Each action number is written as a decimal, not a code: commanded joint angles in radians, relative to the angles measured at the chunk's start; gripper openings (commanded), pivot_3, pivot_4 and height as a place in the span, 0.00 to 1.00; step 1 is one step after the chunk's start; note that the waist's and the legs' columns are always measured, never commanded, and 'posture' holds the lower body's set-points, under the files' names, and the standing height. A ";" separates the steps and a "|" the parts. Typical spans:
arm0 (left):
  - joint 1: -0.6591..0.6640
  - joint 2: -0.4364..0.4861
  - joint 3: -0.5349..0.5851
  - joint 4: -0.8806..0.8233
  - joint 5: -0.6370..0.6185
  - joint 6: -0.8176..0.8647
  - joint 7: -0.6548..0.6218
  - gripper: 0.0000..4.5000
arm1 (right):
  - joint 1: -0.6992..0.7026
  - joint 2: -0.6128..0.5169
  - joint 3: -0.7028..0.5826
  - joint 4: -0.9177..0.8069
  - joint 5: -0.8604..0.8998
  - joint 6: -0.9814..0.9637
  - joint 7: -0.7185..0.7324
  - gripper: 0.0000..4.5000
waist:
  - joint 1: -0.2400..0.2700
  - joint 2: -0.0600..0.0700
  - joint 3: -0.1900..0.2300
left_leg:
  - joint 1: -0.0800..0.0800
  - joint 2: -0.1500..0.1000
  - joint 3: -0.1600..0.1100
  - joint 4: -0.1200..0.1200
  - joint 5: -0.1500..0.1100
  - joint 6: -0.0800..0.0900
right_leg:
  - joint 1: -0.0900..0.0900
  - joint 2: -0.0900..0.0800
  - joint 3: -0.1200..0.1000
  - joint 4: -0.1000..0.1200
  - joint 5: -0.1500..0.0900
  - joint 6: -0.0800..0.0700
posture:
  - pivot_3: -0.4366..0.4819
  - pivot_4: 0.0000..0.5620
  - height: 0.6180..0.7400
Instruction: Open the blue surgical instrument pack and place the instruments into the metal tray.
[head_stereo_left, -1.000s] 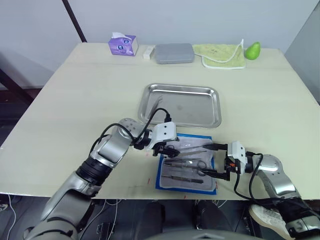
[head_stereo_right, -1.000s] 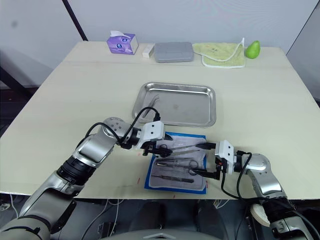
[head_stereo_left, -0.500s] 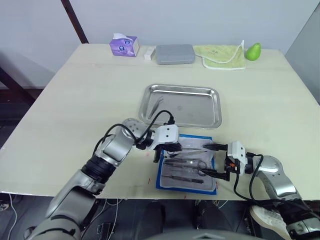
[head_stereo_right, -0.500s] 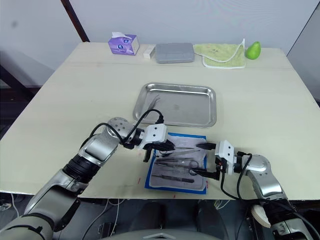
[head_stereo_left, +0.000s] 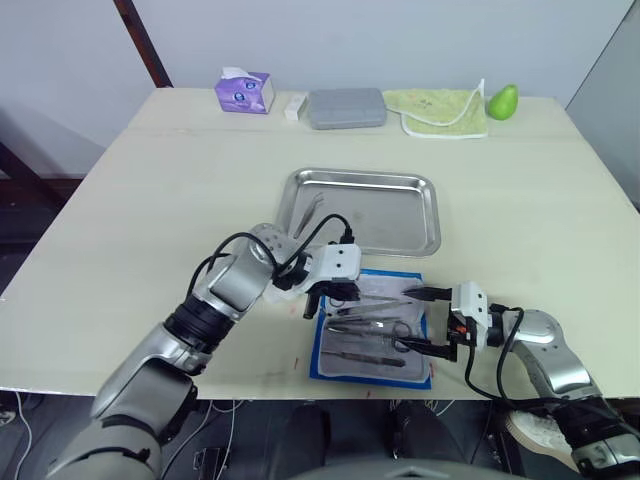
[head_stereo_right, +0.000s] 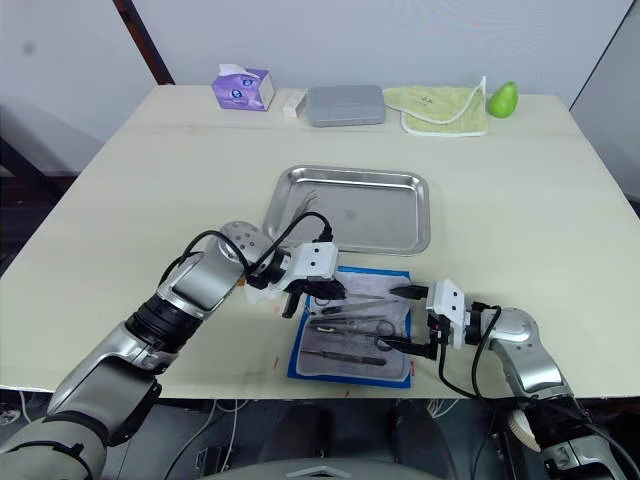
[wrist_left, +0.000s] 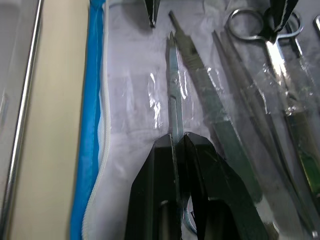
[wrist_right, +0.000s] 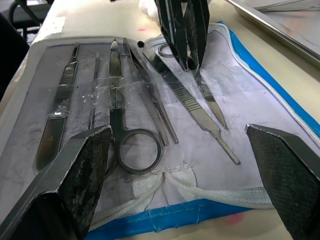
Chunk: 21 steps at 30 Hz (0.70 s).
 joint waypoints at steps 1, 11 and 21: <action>-0.045 0.031 -0.025 -0.041 0.035 0.098 -0.038 0.01 | 0.043 -0.020 0.070 0.047 -0.072 0.071 0.003 1.00 | 0.000 0.000 0.000 | 0.000 0.000 0.000 0.000 0.000 0.000 | 0.000 0.000 0.000 0.000 0.000 0.000 | 0.48 0.27 1.00; -0.120 0.032 -0.052 -0.073 0.034 0.189 -0.074 0.01 | 0.049 -0.022 0.086 0.039 -0.085 0.081 -0.006 1.00 | -0.001 0.000 0.000 | 0.000 0.000 0.000 0.000 0.000 0.001 | 0.000 0.001 -0.001 0.000 -0.001 -0.001 | 0.48 0.27 1.00; -0.129 0.017 -0.061 -0.070 0.033 0.191 -0.081 0.01 | 0.045 -0.011 0.101 0.041 -0.092 0.080 -0.018 1.00 | -0.002 0.000 0.000 | 0.000 0.001 0.000 0.000 0.000 0.001 | 0.000 0.001 -0.001 0.000 -0.001 -0.001 | 0.48 0.27 1.00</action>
